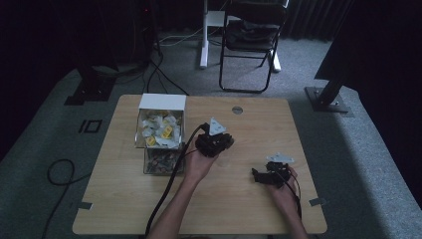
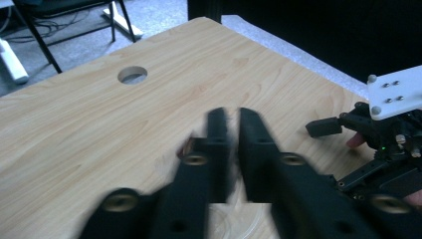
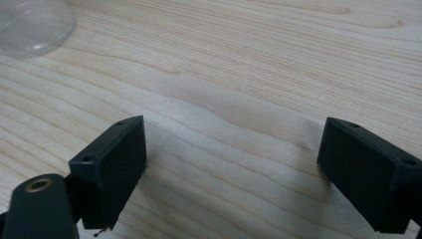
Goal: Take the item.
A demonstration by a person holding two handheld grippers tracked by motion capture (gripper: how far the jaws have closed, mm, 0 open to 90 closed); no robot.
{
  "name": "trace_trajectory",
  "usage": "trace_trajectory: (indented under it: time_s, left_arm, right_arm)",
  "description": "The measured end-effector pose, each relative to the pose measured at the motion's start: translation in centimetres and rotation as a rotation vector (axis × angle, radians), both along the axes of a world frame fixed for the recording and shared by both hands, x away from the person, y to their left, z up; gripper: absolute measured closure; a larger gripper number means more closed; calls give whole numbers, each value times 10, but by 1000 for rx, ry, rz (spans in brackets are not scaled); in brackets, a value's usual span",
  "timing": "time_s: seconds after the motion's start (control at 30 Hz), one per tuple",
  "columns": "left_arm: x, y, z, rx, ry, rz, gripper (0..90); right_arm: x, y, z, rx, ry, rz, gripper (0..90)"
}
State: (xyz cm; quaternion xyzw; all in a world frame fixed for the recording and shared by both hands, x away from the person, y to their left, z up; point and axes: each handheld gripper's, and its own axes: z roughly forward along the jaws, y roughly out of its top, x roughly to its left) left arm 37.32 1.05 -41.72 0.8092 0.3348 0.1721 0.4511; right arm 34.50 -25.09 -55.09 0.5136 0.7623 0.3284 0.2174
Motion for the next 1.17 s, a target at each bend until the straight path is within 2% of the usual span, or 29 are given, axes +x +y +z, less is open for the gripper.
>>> trace_trajectory:
  time_s: [0.07,0.1,0.17,0.43,0.67,1.17]
  left_arm:
    - [0,0,0,3,-1,5,717]
    - [0,0,0,5,0,10,717]
    - [0,0,0,6,-2,13,659]
    - [-2,1,1,-3,1,13,566]
    - [-5,5,2,-5,3,15,539]
    - [-21,16,13,-15,-17,15,521]
  right_arm:
    - [0,0,0,0,0,0,118]
    - [0,0,0,0,0,0,118]
    - [0,0,0,0,0,0,117]
    - [0,0,0,0,0,0,117]
    - [0,0,0,0,0,0,117]
    - [0,0,0,-1,1,1,117]
